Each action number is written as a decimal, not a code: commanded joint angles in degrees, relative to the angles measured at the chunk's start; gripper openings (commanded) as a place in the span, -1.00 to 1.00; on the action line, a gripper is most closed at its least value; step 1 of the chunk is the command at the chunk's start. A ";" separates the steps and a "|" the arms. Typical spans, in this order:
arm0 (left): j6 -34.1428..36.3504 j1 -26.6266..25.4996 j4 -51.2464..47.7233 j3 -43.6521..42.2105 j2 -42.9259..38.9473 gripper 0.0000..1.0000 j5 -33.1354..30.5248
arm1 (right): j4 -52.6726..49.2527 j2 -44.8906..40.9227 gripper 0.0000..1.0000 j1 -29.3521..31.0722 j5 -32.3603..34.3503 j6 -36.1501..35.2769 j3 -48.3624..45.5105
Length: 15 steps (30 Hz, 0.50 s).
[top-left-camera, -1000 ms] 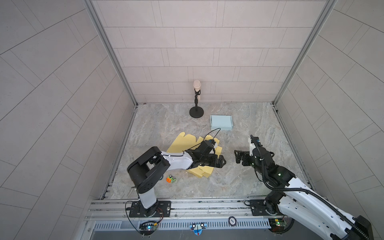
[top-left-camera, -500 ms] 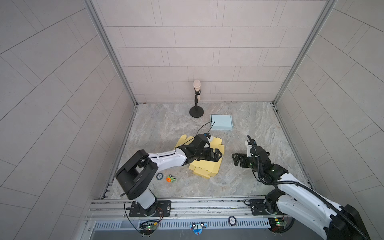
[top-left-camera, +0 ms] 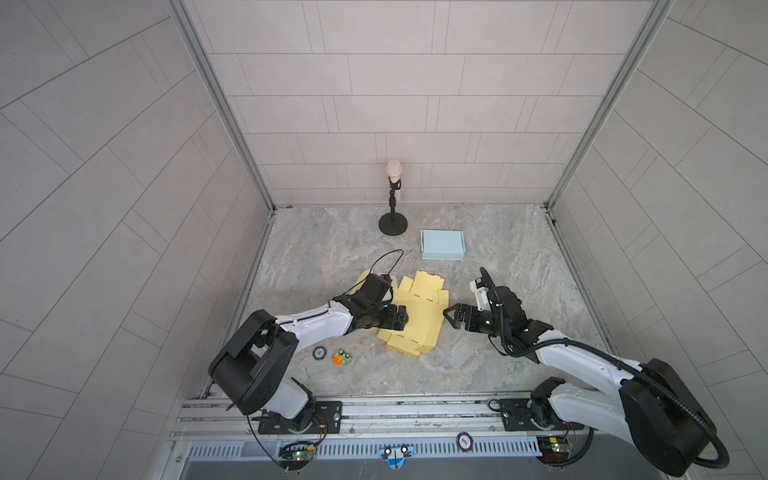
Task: Fold the paper box
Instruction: 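Grip the yellow blank's opposite edges with both grippers and square it up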
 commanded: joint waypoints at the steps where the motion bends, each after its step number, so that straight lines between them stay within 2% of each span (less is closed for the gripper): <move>1: 0.42 0.05 0.53 -2.15 -1.08 0.74 0.30 | 2.31 2.73 0.97 2.43 -1.00 1.23 2.11; 5: -1.64 -0.35 4.05 -4.26 -0.67 0.64 2.27 | 4.05 7.30 0.82 4.68 -0.78 1.64 2.62; 8: -3.88 -0.69 7.41 -5.99 -0.35 0.60 4.11 | 5.19 9.56 0.62 5.57 -0.85 2.04 2.94; 15: -8.46 -5.34 11.85 -6.72 0.51 0.60 4.24 | 1.52 9.29 0.30 5.86 2.48 -0.50 4.15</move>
